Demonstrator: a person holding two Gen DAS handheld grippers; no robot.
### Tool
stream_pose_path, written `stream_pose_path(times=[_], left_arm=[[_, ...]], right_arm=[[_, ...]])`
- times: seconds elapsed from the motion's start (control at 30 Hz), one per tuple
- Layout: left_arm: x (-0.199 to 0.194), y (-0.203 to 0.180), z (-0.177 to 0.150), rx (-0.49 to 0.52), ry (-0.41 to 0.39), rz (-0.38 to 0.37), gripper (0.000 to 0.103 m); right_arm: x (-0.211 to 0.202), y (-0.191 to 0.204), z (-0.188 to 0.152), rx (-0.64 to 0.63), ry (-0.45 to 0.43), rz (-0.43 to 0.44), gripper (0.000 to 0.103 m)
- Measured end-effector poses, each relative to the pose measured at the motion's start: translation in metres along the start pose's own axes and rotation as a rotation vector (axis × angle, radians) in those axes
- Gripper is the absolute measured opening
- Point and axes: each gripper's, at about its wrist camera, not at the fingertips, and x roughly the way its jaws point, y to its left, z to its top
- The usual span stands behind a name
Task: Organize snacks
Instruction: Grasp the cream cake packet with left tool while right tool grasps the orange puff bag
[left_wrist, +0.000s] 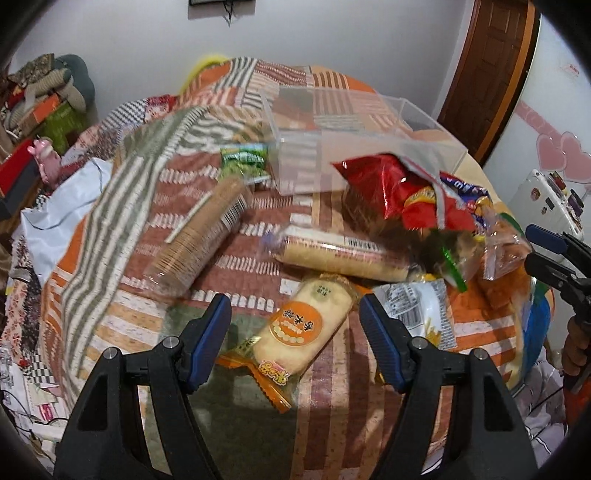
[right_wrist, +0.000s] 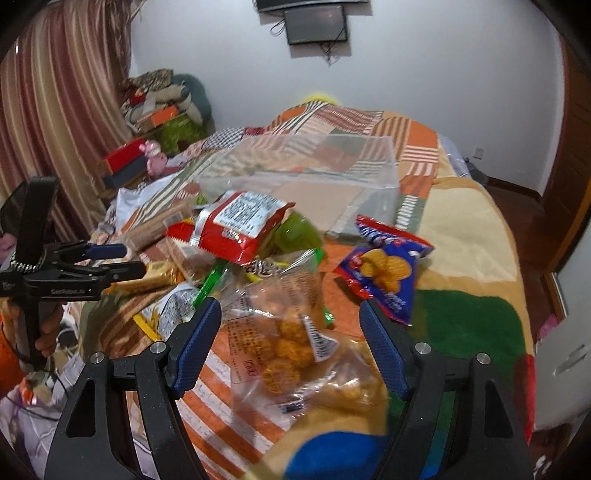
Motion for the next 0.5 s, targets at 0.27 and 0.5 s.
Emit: stream_pose_path(times=[0.27, 0.5], left_arm=[[0.032, -0.005, -0.009, 0.029, 0.065, -0.014, 0.072], [0.035, -0.003, -0.007, 0.013, 0.035, 0.019, 0.039]], right_arm=[[0.022, -0.002, -0.001, 0.010, 0.054, 0.002, 0.075], [0.034, -0.001, 0.000, 0.023, 0.095, 0.022, 0.062]])
